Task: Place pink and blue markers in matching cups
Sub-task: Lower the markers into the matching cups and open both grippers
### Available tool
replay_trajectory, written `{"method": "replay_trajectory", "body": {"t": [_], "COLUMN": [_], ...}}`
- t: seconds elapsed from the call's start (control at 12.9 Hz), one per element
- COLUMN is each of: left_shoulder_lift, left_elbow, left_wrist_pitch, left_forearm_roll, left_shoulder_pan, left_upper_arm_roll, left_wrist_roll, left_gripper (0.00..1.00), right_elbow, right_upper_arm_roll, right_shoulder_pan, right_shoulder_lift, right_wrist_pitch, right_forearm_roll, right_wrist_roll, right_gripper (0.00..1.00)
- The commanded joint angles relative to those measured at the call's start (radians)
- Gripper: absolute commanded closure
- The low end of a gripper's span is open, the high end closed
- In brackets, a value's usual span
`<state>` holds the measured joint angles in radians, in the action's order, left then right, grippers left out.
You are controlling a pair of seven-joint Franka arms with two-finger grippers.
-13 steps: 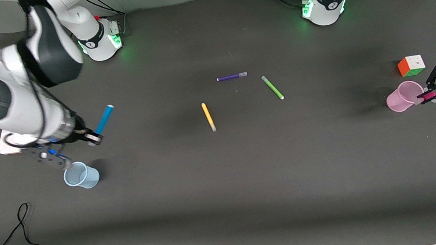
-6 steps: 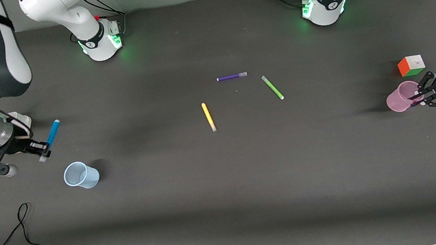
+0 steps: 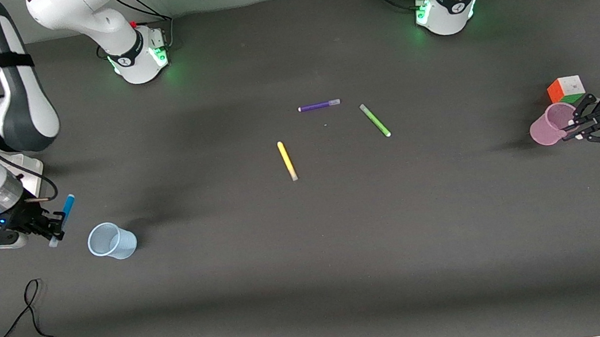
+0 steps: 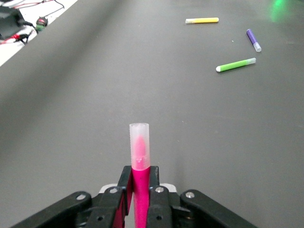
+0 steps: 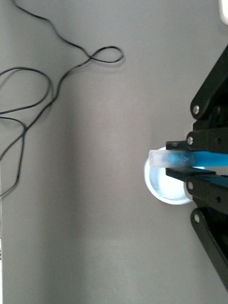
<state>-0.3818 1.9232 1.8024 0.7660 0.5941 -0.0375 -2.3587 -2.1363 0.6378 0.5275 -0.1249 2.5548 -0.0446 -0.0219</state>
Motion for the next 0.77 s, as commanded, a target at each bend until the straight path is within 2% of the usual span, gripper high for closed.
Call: {"method": "replay_trajectory", "body": {"t": [0.0, 0.39, 0.54, 0.7], "left_shoulder_lift": [0.047, 0.078, 0.073, 0.064], "left_elbow": [-0.001, 0.007, 0.014, 0.029], "left_wrist_pitch": [-0.041, -0.072, -0.086, -0.087], "left_forearm_roll": [0.009, -0.068, -0.094, -0.097], "left_shoulder_pan": [-0.005, 0.004, 0.010, 0.030], "left_upper_arm_roll": [-0.004, -0.001, 0.004, 0.005], "left_wrist_roll": [0.054, 0.134, 0.128, 0.115], "left_gripper": [1.00, 1.00, 1.00, 1.00], "right_elbow": [-0.051, -0.053, -0.051, -0.044], "right_upper_arm_roll": [0.011, 0.000, -0.003, -0.039], "right_shoulder_pan": [0.003, 0.003, 0.009, 0.009], "right_shoulder_lift": [-0.054, -0.188, -0.208, -0.208], "right_wrist_pitch": [0.178, 0.392, 0.433, 0.437], "right_forearm_roll": [-0.017, 0.023, 0.043, 0.092], "right_wrist_roll": [0.036, 0.030, 0.023, 0.022], "right_gripper": [1.00, 1.00, 1.00, 1.00]}}
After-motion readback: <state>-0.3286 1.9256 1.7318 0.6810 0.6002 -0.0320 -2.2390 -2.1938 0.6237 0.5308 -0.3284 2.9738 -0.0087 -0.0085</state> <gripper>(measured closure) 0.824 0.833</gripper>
